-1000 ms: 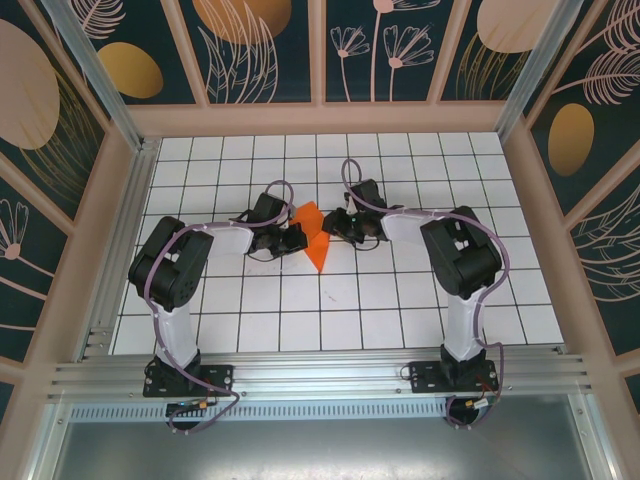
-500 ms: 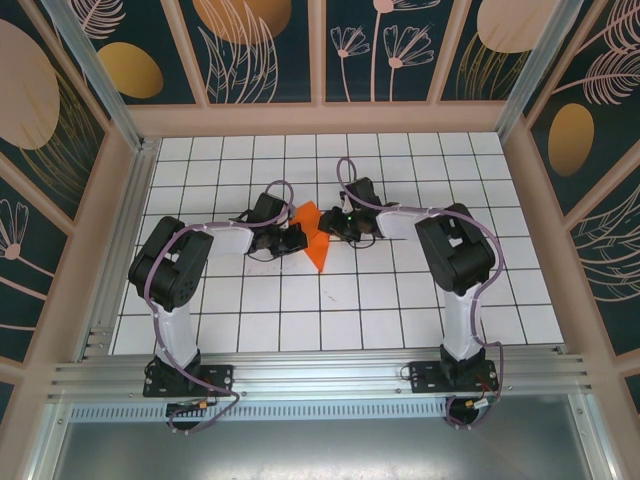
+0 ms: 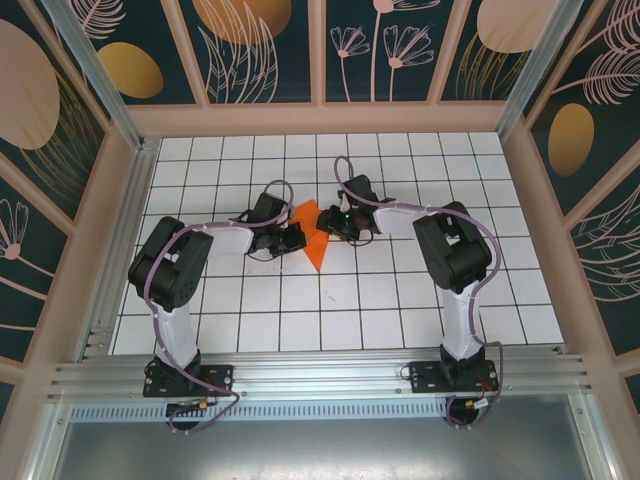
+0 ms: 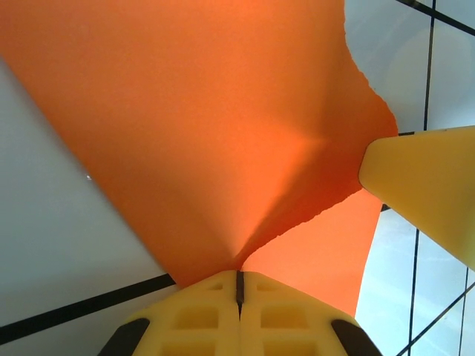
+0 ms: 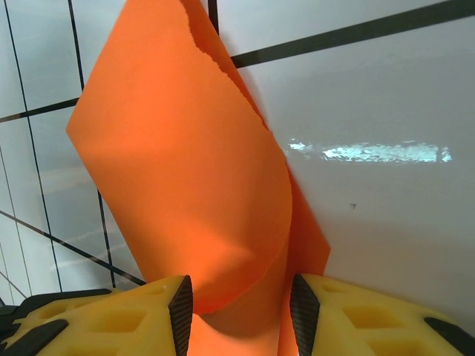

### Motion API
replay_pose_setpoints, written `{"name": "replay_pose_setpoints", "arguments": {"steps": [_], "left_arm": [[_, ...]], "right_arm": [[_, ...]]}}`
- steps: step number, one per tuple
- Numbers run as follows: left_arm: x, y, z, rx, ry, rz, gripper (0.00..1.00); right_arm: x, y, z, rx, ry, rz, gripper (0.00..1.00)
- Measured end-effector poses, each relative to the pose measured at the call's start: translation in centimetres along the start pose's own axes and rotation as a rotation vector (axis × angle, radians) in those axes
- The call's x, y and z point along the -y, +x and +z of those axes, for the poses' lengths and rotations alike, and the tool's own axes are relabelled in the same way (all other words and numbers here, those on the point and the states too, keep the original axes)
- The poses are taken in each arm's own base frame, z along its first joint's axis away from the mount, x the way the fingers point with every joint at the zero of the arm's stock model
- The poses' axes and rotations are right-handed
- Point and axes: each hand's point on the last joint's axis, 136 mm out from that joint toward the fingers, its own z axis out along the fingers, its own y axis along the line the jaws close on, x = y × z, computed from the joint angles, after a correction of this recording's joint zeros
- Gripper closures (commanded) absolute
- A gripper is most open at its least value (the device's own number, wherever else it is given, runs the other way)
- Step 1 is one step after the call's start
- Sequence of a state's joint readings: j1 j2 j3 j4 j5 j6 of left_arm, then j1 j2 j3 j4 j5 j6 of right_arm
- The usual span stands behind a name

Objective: Fold a paper plane with a square sheet of paper (pick it up from the middle)
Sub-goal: Third fold the triangle at the center of the table.

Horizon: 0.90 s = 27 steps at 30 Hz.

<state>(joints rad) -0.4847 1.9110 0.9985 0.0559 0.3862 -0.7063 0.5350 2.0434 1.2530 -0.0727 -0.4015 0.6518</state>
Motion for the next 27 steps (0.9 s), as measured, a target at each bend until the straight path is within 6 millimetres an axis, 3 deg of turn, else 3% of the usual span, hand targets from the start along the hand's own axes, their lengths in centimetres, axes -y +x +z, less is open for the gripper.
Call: {"name": "replay_pose_setpoints", "arguments": {"steps": [27], "left_arm": [[0.22, -0.86, -0.25, 0.032, -0.011, 0.007, 1.0]], "right_arm": [[0.15, 0.04, 0.17, -0.009, 0.021, -0.013, 0.57]]}}
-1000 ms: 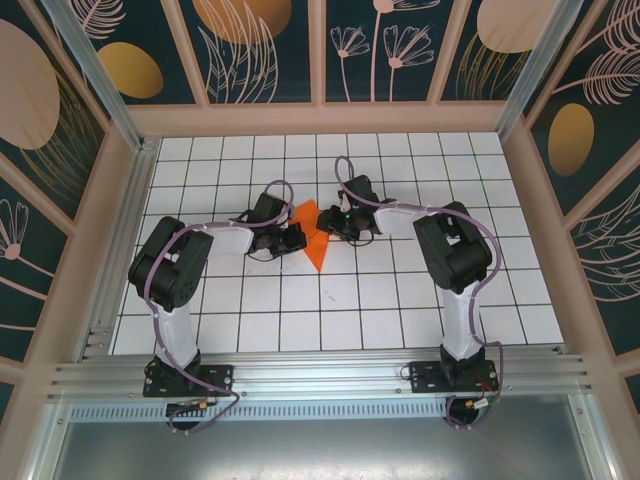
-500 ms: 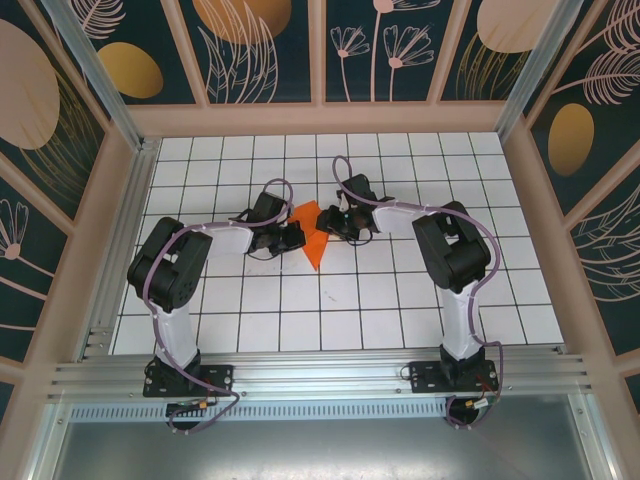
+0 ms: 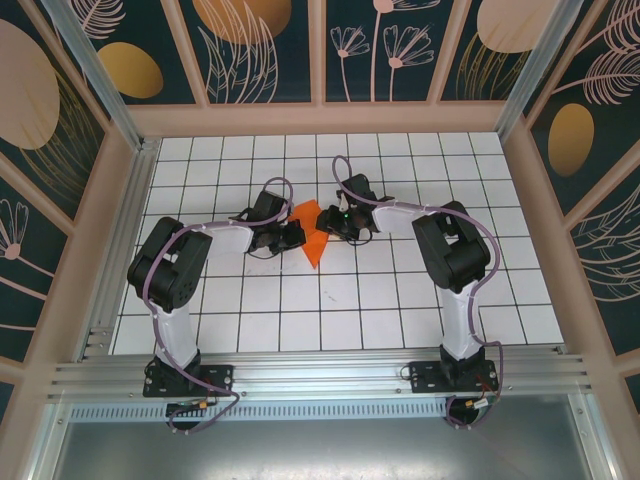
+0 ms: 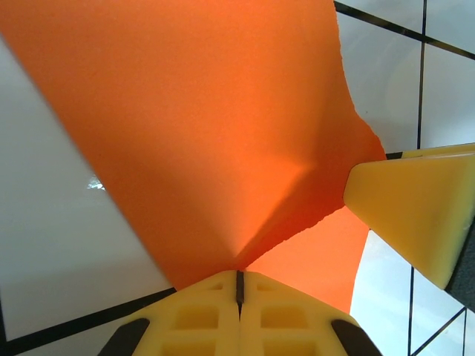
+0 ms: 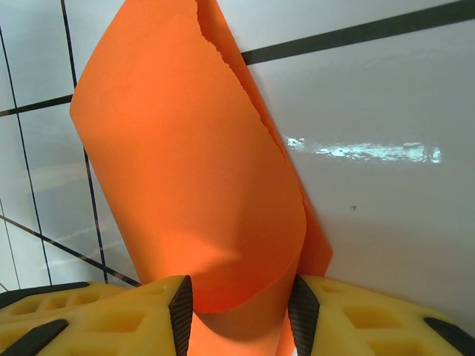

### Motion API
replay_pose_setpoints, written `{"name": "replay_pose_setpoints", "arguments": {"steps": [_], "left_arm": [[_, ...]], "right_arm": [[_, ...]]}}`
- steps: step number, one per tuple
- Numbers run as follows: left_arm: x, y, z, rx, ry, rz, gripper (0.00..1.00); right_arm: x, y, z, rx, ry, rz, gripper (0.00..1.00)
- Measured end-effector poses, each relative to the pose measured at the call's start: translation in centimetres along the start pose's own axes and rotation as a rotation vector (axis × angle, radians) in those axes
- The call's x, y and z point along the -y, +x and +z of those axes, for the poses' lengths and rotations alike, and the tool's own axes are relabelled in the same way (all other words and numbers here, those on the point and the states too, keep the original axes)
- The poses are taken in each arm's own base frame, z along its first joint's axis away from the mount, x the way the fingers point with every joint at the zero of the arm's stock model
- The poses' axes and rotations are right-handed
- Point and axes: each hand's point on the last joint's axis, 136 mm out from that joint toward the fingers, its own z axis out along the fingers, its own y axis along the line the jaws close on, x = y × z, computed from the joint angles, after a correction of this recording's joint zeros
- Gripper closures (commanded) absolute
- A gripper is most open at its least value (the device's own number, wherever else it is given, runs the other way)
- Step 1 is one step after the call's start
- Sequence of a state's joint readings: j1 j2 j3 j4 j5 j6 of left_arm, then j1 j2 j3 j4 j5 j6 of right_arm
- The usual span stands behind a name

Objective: Fold a paper plane with a square sheet of paper (pick it up from the middle)
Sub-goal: Third fold the triangle at the center of the table.

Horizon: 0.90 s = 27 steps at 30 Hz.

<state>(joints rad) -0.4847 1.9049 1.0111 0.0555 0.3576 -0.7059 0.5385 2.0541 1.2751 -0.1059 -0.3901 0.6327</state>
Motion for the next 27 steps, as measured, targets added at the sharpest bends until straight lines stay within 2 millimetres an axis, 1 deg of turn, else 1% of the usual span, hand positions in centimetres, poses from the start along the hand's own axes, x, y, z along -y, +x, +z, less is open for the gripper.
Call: {"name": "replay_pose_setpoints", "arguments": {"steps": [10, 15, 18, 20, 23, 25, 27], "left_arm": [[-0.3, 0.3, 0.3, -0.01, -0.008, 0.013, 1.0], [-0.5, 0.4, 0.3, -0.015, -0.012, 0.023, 1.0], [-0.5, 0.4, 0.4, -0.015, -0.012, 0.027, 1.0], [-0.5, 0.3, 0.4, -0.015, -0.012, 0.032, 1.0], [-0.5, 0.3, 0.4, -0.015, -0.013, 0.038, 1.0], [-0.5, 0.3, 0.4, -0.015, -0.012, 0.041, 1.0], [-0.5, 0.3, 0.4, -0.015, -0.012, 0.042, 1.0]], "right_arm": [[-0.2, 0.0, -0.1, -0.005, -0.01, -0.008, 0.57], [-0.6, -0.2, -0.3, 0.012, -0.024, -0.016, 0.57], [-0.5, 0.1, -0.9, 0.022, -0.03, -0.019, 0.57], [-0.5, 0.4, -1.8, 0.037, -0.035, -0.025, 0.57], [-0.9, 1.1, -3.3, 0.054, -0.05, -0.037, 0.61], [-1.4, 1.7, -4.0, 0.056, -0.062, -0.05, 0.68], [-2.4, 2.6, -4.0, 0.041, -0.086, -0.073, 0.76]]}}
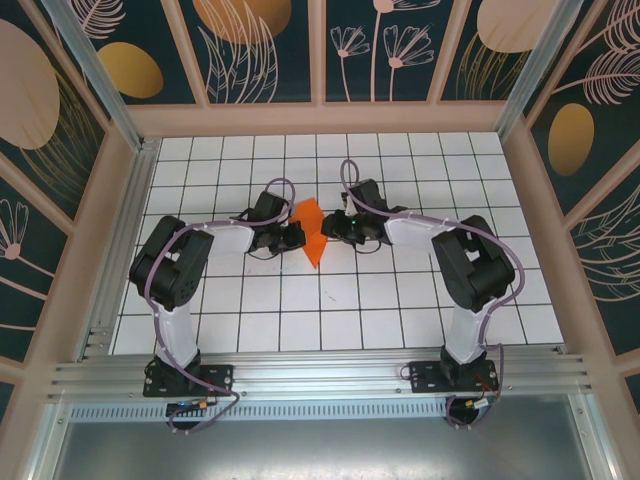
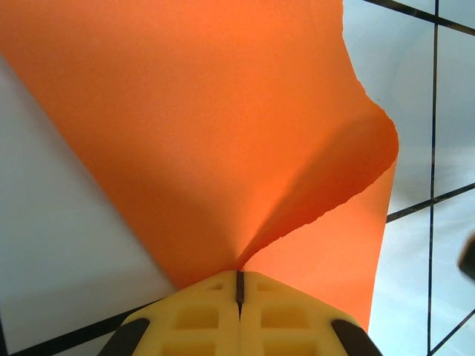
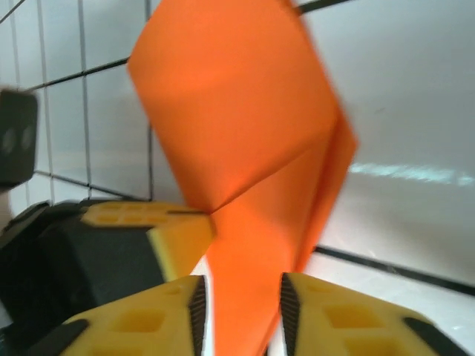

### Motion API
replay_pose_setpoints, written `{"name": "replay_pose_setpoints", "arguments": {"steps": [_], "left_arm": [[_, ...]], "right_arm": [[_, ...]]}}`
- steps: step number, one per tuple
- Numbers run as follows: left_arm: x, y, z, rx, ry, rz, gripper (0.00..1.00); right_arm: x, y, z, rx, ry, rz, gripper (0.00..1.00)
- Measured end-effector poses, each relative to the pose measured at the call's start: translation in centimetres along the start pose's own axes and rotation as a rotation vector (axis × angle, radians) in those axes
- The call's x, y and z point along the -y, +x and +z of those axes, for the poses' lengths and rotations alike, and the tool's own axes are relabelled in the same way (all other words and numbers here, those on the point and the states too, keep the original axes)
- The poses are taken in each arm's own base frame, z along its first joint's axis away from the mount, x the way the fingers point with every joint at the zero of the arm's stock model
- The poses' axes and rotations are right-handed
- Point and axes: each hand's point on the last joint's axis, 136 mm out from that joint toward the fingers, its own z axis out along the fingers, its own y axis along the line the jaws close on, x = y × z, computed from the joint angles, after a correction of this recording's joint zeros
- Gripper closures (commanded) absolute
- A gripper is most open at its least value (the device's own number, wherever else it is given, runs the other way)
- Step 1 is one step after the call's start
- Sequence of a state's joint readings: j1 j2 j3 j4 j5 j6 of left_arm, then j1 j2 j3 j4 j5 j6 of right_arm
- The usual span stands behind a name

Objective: Fold a paper plane with a square sheet of paper (pick it up from the middle)
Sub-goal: Third fold the triangle at the center of the table.

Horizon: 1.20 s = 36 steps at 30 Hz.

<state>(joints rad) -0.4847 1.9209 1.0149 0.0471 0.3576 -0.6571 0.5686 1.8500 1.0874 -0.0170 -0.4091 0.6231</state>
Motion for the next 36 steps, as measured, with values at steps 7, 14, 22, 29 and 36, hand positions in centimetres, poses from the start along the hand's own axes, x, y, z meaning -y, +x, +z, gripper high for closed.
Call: {"name": "replay_pose_setpoints", "arguments": {"steps": [7, 14, 22, 29, 36], "left_arm": [[0.0, 0.0, 0.0, 0.0, -0.001, 0.0, 1.0], [0.0, 0.0, 0.0, 0.0, 0.0, 0.0, 1.0], [0.0, 0.0, 0.0, -0.001, 0.0, 0.0, 1.0], [0.0, 0.0, 0.0, -0.001, 0.0, 0.0, 1.0], [0.0, 0.0, 0.0, -0.001, 0.0, 0.0, 1.0]], "right_arm": [[-3.3, 3.9, 1.4, -0.123, -0.112, -0.043, 0.89], [-2.4, 6.6, 2.5, -0.228, -0.153, -0.016, 0.9], [-1.7, 7.9, 3.2, -0.283, -0.168, 0.001, 0.9], [-1.3, 8.1, 3.5, -0.292, -0.167, 0.008, 0.89], [-0.9, 8.2, 3.7, -0.297, -0.162, 0.01, 0.89]]}}
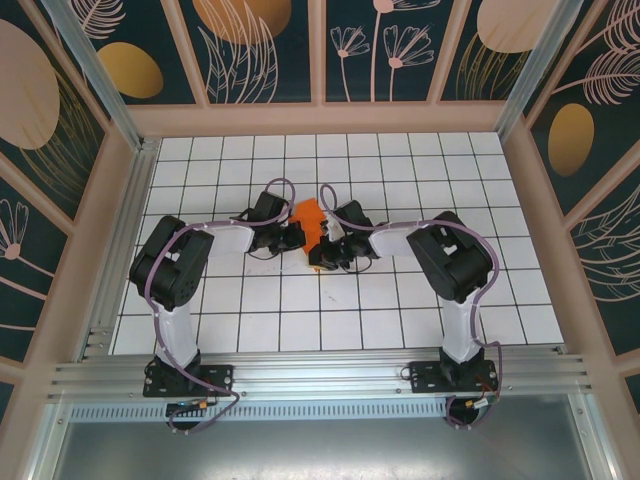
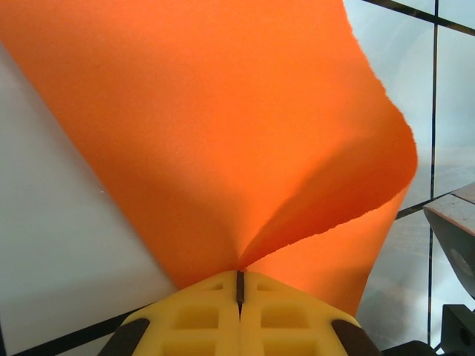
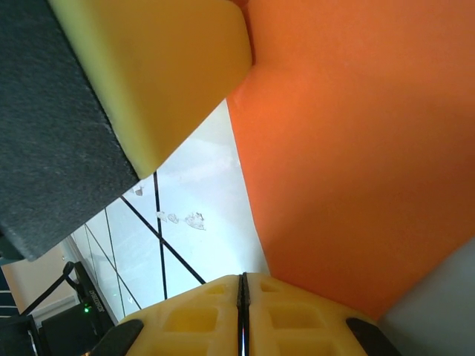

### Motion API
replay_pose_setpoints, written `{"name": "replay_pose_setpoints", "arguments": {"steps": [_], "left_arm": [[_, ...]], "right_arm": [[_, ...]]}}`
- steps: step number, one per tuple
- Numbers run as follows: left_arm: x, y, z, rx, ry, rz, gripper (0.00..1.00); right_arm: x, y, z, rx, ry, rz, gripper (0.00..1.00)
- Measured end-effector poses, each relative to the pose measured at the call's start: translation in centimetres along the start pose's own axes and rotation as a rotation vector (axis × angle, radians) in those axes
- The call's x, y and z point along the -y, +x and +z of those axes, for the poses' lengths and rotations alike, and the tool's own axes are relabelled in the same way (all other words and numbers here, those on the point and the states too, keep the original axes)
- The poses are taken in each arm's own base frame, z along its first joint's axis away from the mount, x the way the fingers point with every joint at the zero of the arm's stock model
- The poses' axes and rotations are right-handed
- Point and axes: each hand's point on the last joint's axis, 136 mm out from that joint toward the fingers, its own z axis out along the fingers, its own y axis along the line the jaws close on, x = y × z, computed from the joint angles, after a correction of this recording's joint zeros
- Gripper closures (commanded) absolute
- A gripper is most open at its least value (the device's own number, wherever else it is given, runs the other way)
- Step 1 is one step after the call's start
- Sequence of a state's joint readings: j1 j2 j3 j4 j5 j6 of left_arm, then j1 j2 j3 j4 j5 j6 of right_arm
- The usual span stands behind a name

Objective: Fold a paper plane with a square sheet of paper (pick it up from the middle)
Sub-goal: Third fold the triangle at the center of the table.

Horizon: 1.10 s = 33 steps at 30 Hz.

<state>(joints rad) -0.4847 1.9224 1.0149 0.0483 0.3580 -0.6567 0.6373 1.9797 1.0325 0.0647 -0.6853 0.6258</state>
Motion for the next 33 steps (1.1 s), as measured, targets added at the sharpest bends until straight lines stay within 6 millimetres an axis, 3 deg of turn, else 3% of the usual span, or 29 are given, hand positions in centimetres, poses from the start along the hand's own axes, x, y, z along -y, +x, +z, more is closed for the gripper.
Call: {"name": "replay_pose_setpoints", "arguments": {"steps": [21, 29, 33], "left_arm": [[0.0, 0.0, 0.0, 0.0, 0.0, 0.0, 1.0], [0.0, 0.0, 0.0, 0.0, 0.0, -0.001, 1.0], [0.0, 0.0, 0.0, 0.0, 0.0, -0.001, 1.0]], "right_arm": [[0.3, 1.0, -0.4, -0.048, -0.025, -0.082, 0.87], [0.8, 2.8, -1.1, -0.105, 0.029, -0.107, 0.87], [0.9, 1.8, -2.1, -0.045, 0.081, -0.09, 0.87]]}}
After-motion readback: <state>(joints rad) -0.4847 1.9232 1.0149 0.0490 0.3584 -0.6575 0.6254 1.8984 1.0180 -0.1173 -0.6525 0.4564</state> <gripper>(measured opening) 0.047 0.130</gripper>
